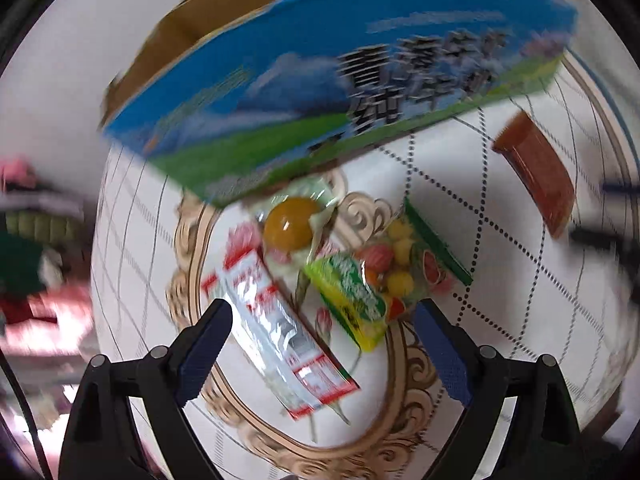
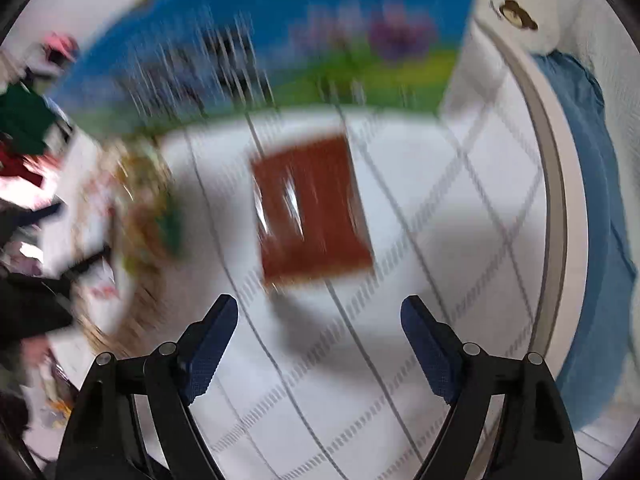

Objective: Organize snacks
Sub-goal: 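Grasp the brown square packet with the right tool while the left tool grasps the candy bag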

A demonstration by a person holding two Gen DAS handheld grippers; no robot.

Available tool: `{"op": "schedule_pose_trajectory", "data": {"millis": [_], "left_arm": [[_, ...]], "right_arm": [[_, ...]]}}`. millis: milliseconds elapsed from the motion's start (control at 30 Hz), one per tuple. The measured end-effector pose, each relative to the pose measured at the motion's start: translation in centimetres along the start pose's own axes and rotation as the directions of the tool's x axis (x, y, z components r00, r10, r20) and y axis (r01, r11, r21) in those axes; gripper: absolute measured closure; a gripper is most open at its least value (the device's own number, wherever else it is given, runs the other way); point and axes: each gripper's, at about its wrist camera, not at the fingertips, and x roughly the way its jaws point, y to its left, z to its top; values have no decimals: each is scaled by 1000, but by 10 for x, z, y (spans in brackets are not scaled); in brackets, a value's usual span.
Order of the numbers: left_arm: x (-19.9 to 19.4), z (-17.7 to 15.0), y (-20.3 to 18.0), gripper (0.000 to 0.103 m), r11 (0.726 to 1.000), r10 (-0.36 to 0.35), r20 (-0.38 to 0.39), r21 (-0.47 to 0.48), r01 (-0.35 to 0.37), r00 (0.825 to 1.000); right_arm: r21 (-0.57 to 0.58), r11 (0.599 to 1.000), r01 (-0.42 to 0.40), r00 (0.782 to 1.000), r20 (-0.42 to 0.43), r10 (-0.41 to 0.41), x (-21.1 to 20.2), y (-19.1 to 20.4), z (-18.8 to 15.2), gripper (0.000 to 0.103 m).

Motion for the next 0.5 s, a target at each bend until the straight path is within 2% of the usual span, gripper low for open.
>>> {"op": "schedule_pose_trajectory", "data": {"millis": [133, 200, 267, 300, 367, 400, 433, 500], "left_arm": [[13, 17, -15, 10, 977, 50, -31, 210, -43, 998], [19, 25, -23, 10, 956, 31, -54, 292, -13, 998], [20, 34, -28, 10, 941, -18, -65, 336, 39, 998], [21, 37, -30, 10, 938, -35, -71, 342, 57, 997], [21, 45, -35, 23, 935, -85, -85, 338, 109, 993], [21, 50, -37, 34, 934, -105, -96, 332, 131, 990], [21, 54, -39, 43, 934, -120, -109, 323, 150, 987], [22, 54, -46, 49, 938, -137, -124, 303, 169, 983]], "right_arm": [[-21, 1000, -17, 1000, 19, 17, 6, 5, 37, 17], [-33, 999, -16, 1000, -22, 16, 20, 7, 48, 17], [-45, 999, -15, 998, -65, 13, 33, 8, 64, 24], [-57, 998, 12, 997, -72, -16, 35, 9, 64, 26], [-86, 996, 30, 997, -70, -36, 34, 12, 63, 39], [-95, 995, 38, 997, -70, -45, 32, 13, 60, 43], [-96, 995, 28, 997, -71, -35, 28, 12, 57, 44], [-83, 996, 33, 996, -85, -40, 23, 8, 49, 44]]}}
